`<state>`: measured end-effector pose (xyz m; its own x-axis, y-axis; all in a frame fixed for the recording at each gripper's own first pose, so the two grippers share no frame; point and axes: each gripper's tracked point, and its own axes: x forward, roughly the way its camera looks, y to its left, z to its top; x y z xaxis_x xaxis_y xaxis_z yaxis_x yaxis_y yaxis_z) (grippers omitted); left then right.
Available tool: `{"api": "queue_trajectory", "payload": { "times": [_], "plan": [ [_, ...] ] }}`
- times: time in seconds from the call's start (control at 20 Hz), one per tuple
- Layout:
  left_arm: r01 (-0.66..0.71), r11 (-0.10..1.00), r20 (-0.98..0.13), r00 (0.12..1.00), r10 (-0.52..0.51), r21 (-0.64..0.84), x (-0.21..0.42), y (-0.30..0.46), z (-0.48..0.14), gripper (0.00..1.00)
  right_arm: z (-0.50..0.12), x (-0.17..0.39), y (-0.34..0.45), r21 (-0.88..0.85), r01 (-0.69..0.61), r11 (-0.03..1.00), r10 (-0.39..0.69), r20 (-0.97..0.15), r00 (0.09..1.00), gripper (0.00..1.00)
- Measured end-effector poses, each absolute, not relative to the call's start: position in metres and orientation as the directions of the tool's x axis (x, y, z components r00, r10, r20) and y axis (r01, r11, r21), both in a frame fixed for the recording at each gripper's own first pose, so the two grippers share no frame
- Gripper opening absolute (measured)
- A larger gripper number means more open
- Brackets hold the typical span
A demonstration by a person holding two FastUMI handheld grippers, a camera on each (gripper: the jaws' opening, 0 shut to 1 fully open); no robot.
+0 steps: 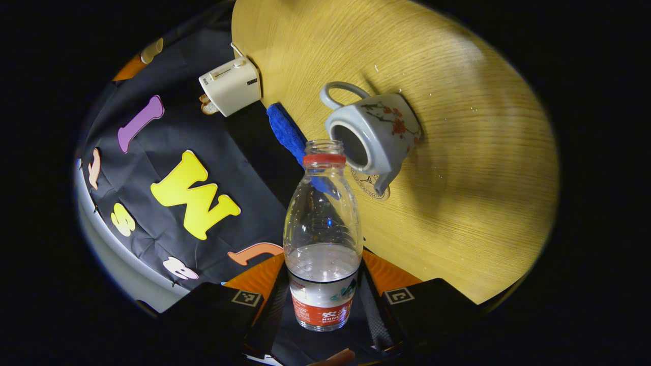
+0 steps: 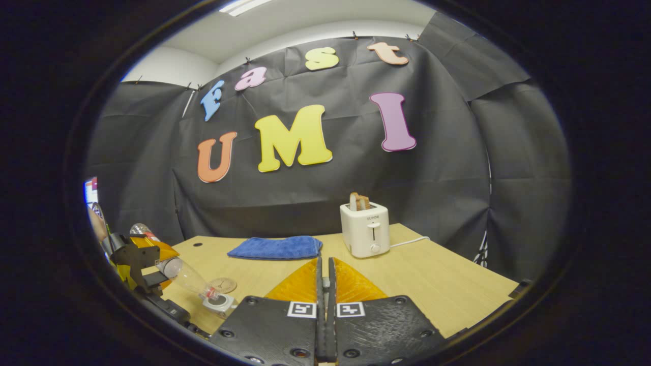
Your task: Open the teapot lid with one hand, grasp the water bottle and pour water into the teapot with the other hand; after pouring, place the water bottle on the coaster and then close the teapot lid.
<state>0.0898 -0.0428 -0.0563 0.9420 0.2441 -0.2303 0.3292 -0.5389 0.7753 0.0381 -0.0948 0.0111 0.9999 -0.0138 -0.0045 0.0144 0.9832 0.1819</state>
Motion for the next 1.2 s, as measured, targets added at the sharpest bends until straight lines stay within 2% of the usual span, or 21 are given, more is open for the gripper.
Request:
{"api": "queue_trajectory", "payload": {
  "times": [0.05, 0.1, 0.7, 0.8, 1.2],
  "plan": [
    [0.329, -0.544, -0.228, 0.942, 0.247, 0.772, 0.090, -0.043, -0.055, 0.77, 0.012, 0.038, -0.095, 0.182, 0.016, 0.983, -0.016, -0.004, 1.000, 0.00],
    [0.330, -0.545, -0.229, 0.942, 0.247, 0.771, 0.091, -0.043, -0.055, 0.72, 0.011, 0.038, -0.096, 0.183, 0.016, 0.983, -0.015, -0.004, 1.000, 0.00],
    [0.329, -0.516, -0.244, 0.943, 0.227, 0.791, 0.091, -0.041, -0.059, 0.73, 0.010, 0.039, -0.093, 0.192, 0.009, 0.981, -0.006, -0.013, 1.000, 0.00],
    [0.321, -0.471, -0.257, 0.946, 0.196, 0.822, 0.092, -0.042, -0.062, 0.73, 0.010, 0.039, -0.095, 0.206, 0.007, 0.979, -0.004, -0.014, 1.000, 0.00],
    [0.315, -0.148, -0.297, 0.946, 0.128, 0.938, 0.096, -0.037, -0.061, 0.72, 0.003, 0.043, -0.104, 0.251, 0.014, 0.968, -0.004, -0.040, 0.999, 0.00]
  ]
}}
